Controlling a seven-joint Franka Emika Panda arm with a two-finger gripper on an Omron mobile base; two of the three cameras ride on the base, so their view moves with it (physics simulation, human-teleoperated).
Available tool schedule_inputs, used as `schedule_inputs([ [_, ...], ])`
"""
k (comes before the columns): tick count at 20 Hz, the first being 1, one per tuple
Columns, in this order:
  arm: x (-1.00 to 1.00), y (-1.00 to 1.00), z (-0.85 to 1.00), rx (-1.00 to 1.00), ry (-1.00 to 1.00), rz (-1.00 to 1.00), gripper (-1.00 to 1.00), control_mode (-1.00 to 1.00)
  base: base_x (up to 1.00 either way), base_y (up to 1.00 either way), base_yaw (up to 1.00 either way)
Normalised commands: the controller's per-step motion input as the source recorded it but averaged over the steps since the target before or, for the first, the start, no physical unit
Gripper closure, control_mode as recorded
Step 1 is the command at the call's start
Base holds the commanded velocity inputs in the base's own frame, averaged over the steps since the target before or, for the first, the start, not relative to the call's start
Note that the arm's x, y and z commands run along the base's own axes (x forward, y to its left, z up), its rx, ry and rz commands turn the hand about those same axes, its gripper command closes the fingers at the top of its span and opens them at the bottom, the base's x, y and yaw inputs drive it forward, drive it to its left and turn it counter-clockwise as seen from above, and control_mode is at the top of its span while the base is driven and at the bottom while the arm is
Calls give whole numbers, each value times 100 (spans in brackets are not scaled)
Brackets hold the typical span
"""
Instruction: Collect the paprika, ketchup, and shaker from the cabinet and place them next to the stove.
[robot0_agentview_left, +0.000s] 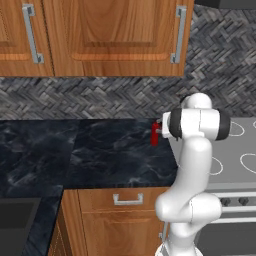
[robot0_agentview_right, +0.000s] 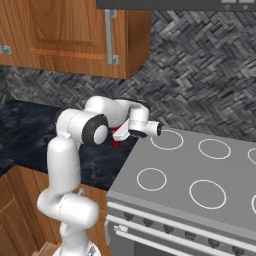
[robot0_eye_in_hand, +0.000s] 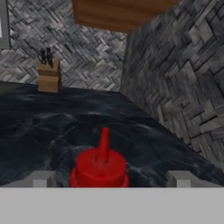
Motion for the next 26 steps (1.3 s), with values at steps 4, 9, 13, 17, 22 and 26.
schedule_inputs([
  [4, -19, -1, 12, 0, 0, -1, -100, -100, 0, 0, 0],
  [9, -31, -8, 21, 0, -1, -3, -100, -100, 0, 0, 0],
  [13, -45, -13, 25, 0, 0, -7, -100, -100, 0, 0, 0],
  [17, -54, -12, 30, 0, 0, -7, -100, -100, 0, 0, 0],
  [22, -67, -4, 42, 0, 0, -9, -100, -100, 0, 0, 0],
  [26, -70, 0, 48, 0, 0, -13, -100, -100, 0, 0, 0],
])
